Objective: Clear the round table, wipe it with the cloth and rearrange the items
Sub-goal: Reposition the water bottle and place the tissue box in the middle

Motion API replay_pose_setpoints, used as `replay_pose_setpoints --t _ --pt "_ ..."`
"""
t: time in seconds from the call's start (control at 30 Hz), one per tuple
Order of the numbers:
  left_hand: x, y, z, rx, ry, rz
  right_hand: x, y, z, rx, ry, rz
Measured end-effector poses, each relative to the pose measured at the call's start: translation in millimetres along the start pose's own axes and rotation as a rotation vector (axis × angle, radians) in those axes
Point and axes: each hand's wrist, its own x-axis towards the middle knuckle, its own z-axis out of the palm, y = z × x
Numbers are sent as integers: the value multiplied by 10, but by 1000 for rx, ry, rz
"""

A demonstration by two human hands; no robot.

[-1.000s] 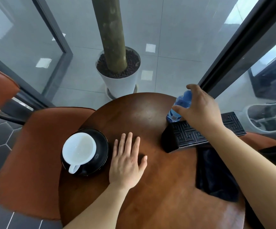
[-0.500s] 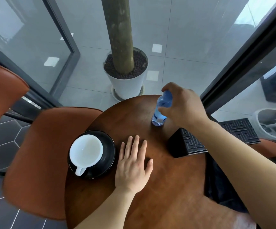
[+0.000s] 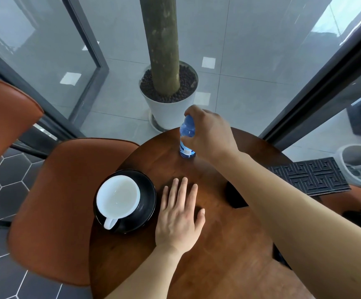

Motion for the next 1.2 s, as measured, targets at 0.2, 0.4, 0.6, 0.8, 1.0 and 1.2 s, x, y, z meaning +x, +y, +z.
replay_pose_setpoints --t 0.2,0.4,0.6,0.8,1.0,1.2 --pt "6 1 -7 0 -9 0 -15 22 -20 -4 -31 26" --pt "1 12 -5 -17 -12 -3 -250 216 -267 -44 -67 119" --pt "9 13 -18 -12 -7 -2 -688 629 -603 -82 -42 207" --pt "15 -9 -18 -37 30 1 -1080 1125 -877 -158 48 233" --pt "112 207 -242 -263 -98 -86 -1433 1349 -991 -173 100 214" --pt "188 761 -615 -780 -208 -48 -1761 1606 -1104 -75 136 488"
